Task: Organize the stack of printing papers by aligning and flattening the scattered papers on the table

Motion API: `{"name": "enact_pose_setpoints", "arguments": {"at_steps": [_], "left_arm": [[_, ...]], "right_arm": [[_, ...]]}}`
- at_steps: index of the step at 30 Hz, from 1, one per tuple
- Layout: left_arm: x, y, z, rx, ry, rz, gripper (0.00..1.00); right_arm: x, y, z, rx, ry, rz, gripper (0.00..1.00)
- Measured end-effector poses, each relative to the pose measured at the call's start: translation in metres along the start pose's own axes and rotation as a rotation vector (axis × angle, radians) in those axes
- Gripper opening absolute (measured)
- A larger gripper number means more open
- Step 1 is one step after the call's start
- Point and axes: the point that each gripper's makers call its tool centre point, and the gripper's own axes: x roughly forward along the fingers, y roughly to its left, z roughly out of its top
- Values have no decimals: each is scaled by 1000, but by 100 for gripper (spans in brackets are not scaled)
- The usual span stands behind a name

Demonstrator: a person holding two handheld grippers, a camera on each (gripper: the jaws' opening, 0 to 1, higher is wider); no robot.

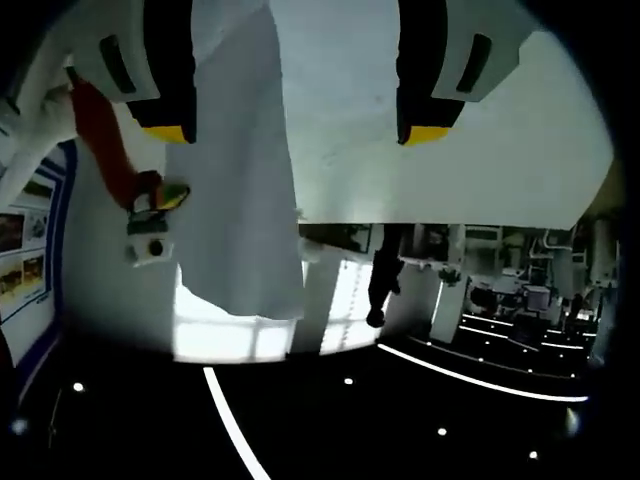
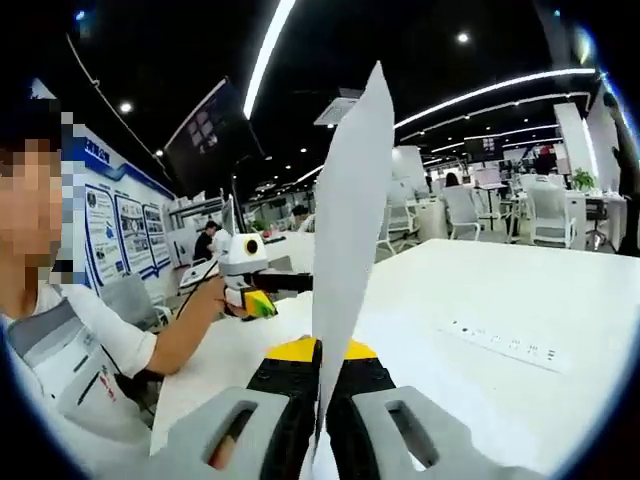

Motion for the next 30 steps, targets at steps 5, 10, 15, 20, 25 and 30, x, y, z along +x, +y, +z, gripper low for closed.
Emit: {"name": "enact_pose_setpoints", "arguments": {"at_steps": [5, 10, 15, 20, 25, 30], "left_arm": [[2, 16, 2, 61, -1, 90, 85], [5, 20, 4, 133, -1, 143, 87], [6, 18, 4, 106, -14, 125, 88], [10, 16, 2, 68, -23, 83, 89], [13, 11, 3, 48, -34, 55, 89], [13, 7, 5, 53, -43, 45, 89]], "right_arm": [[5, -3, 5, -43, 4, -88, 0], [5, -6, 11, -91, 5, -152, 0], [5, -2, 16, -104, -8, -139, 0], [6, 4, 18, -88, -24, -97, 0], [10, 16, 19, -82, -32, -43, 0], [15, 27, 19, -81, -29, 8, 0]]}}
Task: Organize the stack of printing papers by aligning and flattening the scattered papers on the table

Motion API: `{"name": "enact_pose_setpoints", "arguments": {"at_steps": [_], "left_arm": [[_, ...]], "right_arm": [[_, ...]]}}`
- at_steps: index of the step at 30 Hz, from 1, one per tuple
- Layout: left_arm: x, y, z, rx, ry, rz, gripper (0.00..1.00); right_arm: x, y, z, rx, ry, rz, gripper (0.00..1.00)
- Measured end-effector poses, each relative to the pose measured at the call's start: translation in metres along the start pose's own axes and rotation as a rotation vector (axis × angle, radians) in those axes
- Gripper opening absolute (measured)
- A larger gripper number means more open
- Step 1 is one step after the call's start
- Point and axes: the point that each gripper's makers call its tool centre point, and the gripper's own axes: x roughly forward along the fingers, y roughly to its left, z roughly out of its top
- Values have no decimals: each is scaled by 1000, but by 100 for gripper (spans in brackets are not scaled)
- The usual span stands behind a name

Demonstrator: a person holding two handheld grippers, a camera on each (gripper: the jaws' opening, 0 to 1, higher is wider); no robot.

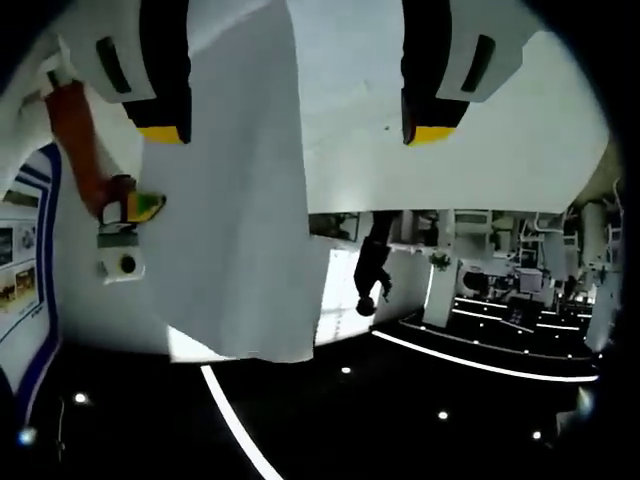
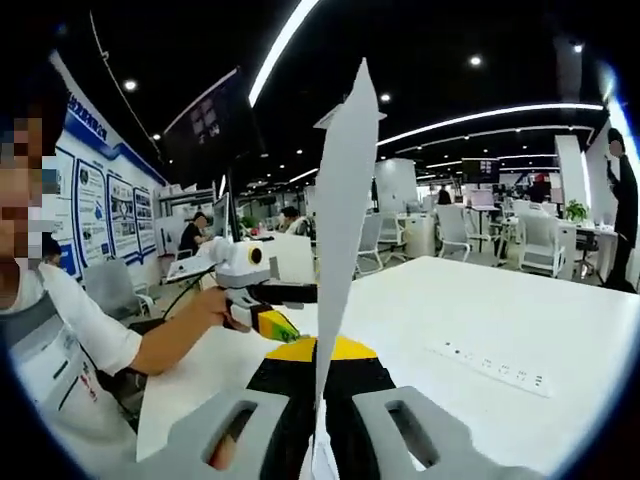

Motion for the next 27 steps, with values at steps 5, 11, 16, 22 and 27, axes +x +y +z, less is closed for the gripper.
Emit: {"name": "enact_pose_setpoints", "arguments": {"at_steps": [5, 11, 16, 22, 27], "left_arm": [[-2, -2, 4, -3, -14, -13, 89], [-5, -5, 12, -29, -42, -49, 87], [-6, -9, 14, -36, -53, -48, 86], [-7, -10, 16, -39, -58, -50, 85], [-7, -10, 17, -43, -62, -55, 85]], "right_arm": [[3, 12, 2, 8, -10, 56, 0], [6, 19, 1, 13, -6, 97, 0], [13, 21, -4, 23, 10, 117, 0], [18, 24, -7, 48, 8, 148, 0], [18, 26, -7, 62, 1, 162, 0]]}}
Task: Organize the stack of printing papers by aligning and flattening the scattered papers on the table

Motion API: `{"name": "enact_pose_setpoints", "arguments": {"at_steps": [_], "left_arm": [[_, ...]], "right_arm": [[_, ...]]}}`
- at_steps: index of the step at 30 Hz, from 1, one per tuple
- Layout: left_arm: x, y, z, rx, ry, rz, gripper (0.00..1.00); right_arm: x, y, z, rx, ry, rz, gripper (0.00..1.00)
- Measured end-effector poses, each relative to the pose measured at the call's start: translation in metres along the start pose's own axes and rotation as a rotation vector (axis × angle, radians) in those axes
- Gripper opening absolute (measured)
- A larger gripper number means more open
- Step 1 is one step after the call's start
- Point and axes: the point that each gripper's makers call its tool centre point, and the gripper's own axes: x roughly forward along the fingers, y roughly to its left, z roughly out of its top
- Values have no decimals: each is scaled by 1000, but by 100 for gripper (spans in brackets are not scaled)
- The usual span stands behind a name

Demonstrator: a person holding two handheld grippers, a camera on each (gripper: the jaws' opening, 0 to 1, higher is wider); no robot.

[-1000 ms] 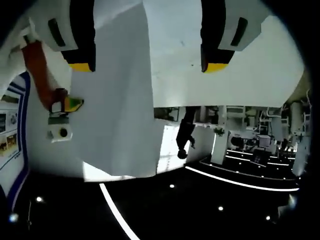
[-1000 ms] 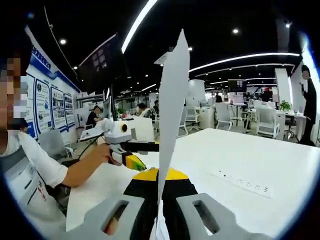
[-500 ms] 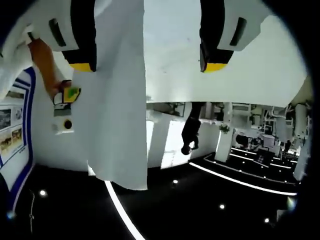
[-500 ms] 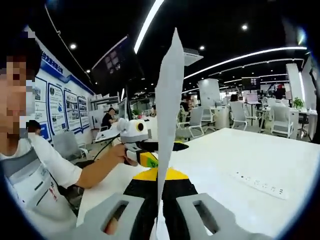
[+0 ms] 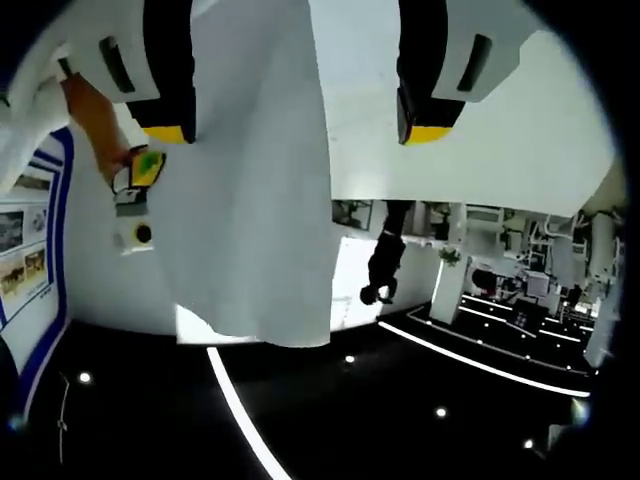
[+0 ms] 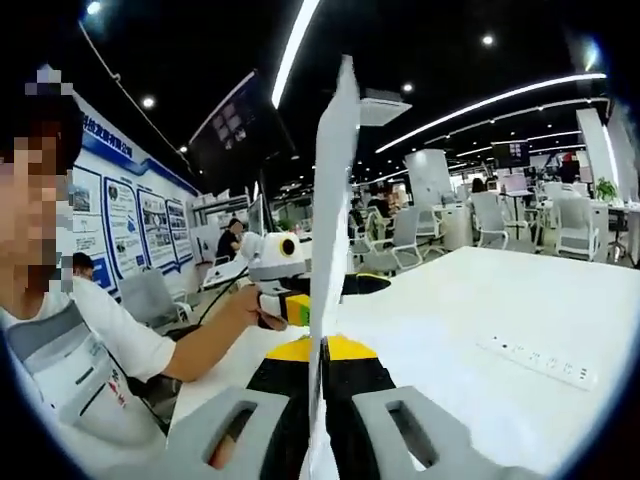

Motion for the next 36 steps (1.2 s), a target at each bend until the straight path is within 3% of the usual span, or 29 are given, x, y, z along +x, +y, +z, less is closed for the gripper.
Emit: {"name": "enact_pose_setpoints", "arguments": {"at_steps": [6, 16, 36], "left_arm": [[0, -8, 5, -47, -27, -45, 83], [2, -16, 6, -33, -27, -74, 75], [3, -23, 7, -16, -24, -89, 74]], "right_arm": [[1, 4, 0, 16, -9, 21, 0], [2, 1, -3, 25, -4, 10, 0], [4, -11, -6, 43, 4, -34, 0]]}}
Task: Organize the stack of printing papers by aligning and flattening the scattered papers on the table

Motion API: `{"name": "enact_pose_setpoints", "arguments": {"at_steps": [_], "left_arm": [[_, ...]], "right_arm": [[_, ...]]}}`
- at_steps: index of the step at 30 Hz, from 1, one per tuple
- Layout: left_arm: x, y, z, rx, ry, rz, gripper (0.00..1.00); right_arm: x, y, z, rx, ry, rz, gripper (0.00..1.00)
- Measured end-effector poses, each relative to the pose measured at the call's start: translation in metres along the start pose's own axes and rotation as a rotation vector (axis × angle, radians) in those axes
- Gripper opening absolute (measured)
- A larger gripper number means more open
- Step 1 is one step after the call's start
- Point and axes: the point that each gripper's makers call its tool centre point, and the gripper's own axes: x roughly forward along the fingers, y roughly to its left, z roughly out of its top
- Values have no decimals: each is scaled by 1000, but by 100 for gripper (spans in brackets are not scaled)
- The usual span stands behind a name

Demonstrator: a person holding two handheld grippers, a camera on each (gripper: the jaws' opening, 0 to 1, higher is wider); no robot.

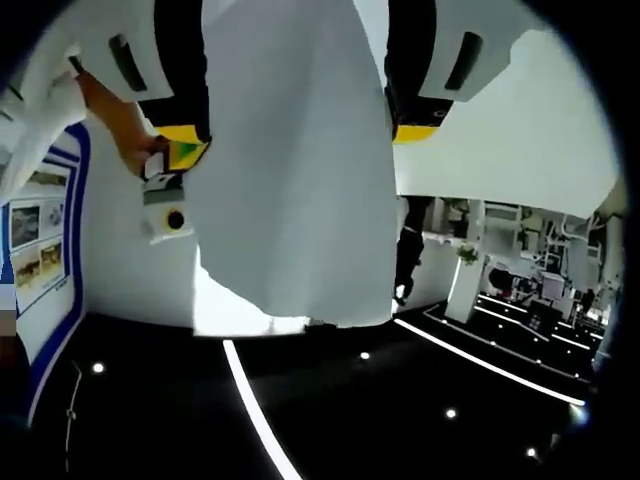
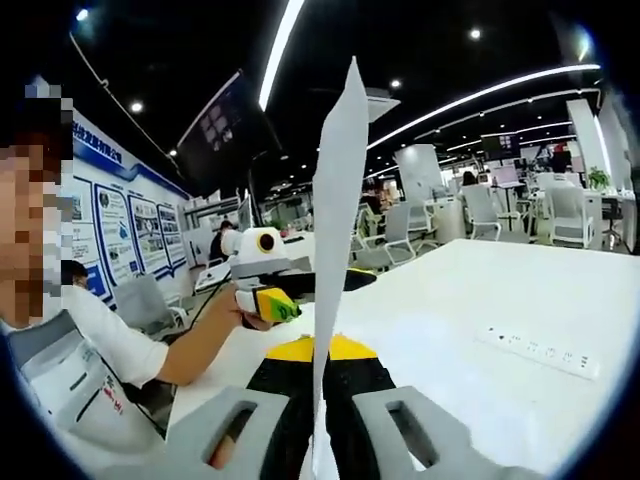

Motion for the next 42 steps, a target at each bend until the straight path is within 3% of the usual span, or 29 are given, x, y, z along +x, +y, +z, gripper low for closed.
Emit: {"name": "enact_pose_setpoints", "arguments": {"at_steps": [10, 24, 27, 33, 42], "left_arm": [[-1, -8, -1, 5, 0, -17, 71], [0, -21, 1, 25, 4, -63, 64], [0, -23, 0, 24, 5, -74, 60], [-2, -25, 0, 7, 2, -103, 34], [-11, -18, 11, -15, -37, -99, 26]], "right_arm": [[0, -5, -1, 15, -3, -17, 0], [-8, -38, -3, 96, -30, -117, 0], [-9, -41, -3, 103, -35, -124, 0], [-8, -35, -2, 132, -51, -82, 0], [-9, -24, -1, 155, -61, -13, 0]]}}
